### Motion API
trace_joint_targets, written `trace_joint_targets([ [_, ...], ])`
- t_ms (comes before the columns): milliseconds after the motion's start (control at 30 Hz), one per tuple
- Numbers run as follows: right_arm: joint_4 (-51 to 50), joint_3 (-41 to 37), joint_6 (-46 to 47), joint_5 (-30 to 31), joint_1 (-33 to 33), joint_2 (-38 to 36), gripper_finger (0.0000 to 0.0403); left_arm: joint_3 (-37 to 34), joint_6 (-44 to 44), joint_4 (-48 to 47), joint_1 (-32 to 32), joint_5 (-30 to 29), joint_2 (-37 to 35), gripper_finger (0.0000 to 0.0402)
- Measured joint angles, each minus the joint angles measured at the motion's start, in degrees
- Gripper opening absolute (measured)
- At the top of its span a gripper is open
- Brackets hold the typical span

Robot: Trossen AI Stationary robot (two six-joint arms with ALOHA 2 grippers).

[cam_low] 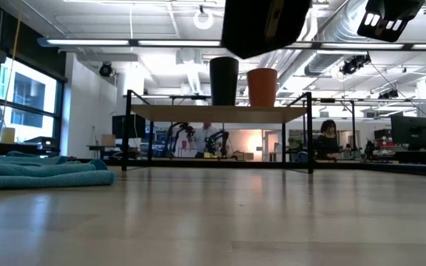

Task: Stack small to large cups/mugs on shelf
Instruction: Put the yellow cup on the shelf

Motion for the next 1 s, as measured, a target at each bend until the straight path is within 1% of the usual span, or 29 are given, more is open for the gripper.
trace_joint_targets([
  [633, 0.0, 0.0, -0.7, 0.3, 0.0, 0.0, 0.0142, -0.1, -0.3, -1.2, 0.0, -1.3, 1.1, 0.0184],
  [700, 0.0, 0.0, -1.0, 0.3, 0.0, 0.0, 0.0142, 0.0, -0.2, -0.3, 0.0, -1.4, 1.8, 0.0177],
  [767, 0.0, 0.0, -1.1, 0.4, 0.0, 0.0, 0.0142, -0.2, 0.0, -1.6, 0.0, -2.3, 2.2, 0.0153],
  [800, 0.0, 0.0, -1.1, 0.3, 0.0, 0.0, 0.0142, -0.2, 0.2, -1.5, 0.0, -2.6, 2.4, 0.0133],
  [833, 0.0, 0.0, -1.2, 0.4, 0.0, 0.0, 0.0142, -0.2, 0.3, -1.0, 0.0, -3.2, 2.7, 0.0107],
  [900, 0.0, 0.0, -1.2, 0.4, 0.0, 0.0, 0.0142, -0.2, 0.4, -0.7, 0.0, -5.0, 2.8, 0.0042],
  [933, -0.1, 0.0, -1.2, 0.4, 0.0, 0.0, 0.0142, -0.1, 0.5, -0.8, 0.0, -5.8, 2.9, 0.0022],
  [1000, -0.4, 0.0, -1.5, 0.4, 0.0, 0.0, 0.0142, 0.8, 0.9, -2.1, 0.0, -7.0, 3.1, 0.0016],
])
